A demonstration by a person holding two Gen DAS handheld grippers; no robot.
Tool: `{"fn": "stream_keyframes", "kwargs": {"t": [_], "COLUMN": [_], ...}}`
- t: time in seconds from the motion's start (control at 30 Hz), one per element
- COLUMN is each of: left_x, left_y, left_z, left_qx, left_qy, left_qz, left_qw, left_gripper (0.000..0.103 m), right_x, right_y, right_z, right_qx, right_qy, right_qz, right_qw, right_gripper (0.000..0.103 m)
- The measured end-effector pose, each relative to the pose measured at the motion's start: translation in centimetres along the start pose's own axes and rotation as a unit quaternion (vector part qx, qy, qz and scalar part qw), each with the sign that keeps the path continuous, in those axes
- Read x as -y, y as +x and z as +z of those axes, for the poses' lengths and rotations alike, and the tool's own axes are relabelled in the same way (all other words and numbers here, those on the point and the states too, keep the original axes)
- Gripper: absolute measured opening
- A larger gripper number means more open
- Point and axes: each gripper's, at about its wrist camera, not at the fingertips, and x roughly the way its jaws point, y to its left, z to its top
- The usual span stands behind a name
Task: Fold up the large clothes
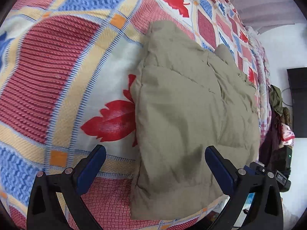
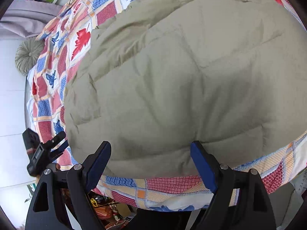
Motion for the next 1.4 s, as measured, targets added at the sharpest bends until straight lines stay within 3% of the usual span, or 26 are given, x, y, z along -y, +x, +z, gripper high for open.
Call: {"fn": "stream_keyframes", "kwargs": {"t": [0.23,0.4,0.43,0.47,0.57,0.63,0.7,0.73,0.77,1.03,1.23,1.4], "left_x": [2.9,4.7,4.8,5.0,4.9,5.6,6.5,7.1,7.5,13.6,21.8,28.4], "left_y": [4.3,7.0,6.9,6.7,5.9,5.4,4.7,4.3,3.9,-0.2,-2.1,-0.6], "left_z": [1.9,2.7,2.8,2.8,2.9,2.9,2.7,2.7,2.7,1.3,0.1,-0.5], "left_qx": [-0.044,-0.066,-0.064,-0.065,-0.067,-0.062,-0.058,-0.056,-0.054,-0.040,-0.028,-0.034], "left_qy": [0.050,0.065,0.069,0.074,0.056,0.057,0.061,0.063,0.063,0.088,0.127,0.145], "left_qz": [-0.080,-0.056,-0.054,-0.066,-0.106,-0.101,-0.096,-0.095,-0.097,-0.095,-0.115,-0.098], "left_qw": [0.9945,0.9941,0.9940,0.9929,0.9905,0.9913,0.9918,0.9919,0.9918,0.9908,0.9849,0.9839], "left_gripper": [0.103,0.101,0.087,0.057,0.032,0.029,0.028,0.028,0.028,0.028,0.028,0.028], "right_x": [0.9,1.0,0.9,0.8,0.1,-0.2,-0.4,-0.5,-0.5,-2.5,-2.4,-0.4], "right_y": [1.2,1.4,1.3,1.1,0.0,-1.3,-2.4,-2.6,-2.5,-0.7,3.8,5.7], "right_z": [0.3,0.3,0.3,0.4,0.7,1.0,1.8,2.2,2.8,9.0,13.2,14.4], "right_qx": [-0.005,-0.012,-0.016,-0.022,-0.023,0.003,0.040,0.052,0.062,0.142,0.133,0.112], "right_qy": [-0.007,-0.017,-0.018,-0.021,-0.034,-0.050,-0.064,-0.070,-0.074,-0.132,-0.103,-0.062], "right_qz": [0.011,0.009,0.008,0.007,0.017,0.004,-0.015,-0.024,-0.038,-0.018,-0.010,0.020], "right_qw": [1.000,1.000,1.000,1.000,0.999,0.999,0.997,0.996,0.995,0.981,0.986,0.992], "right_gripper": [0.087,0.087,0.087,0.087,0.087,0.087,0.067,0.035,0.021,0.017,0.014,0.010]}}
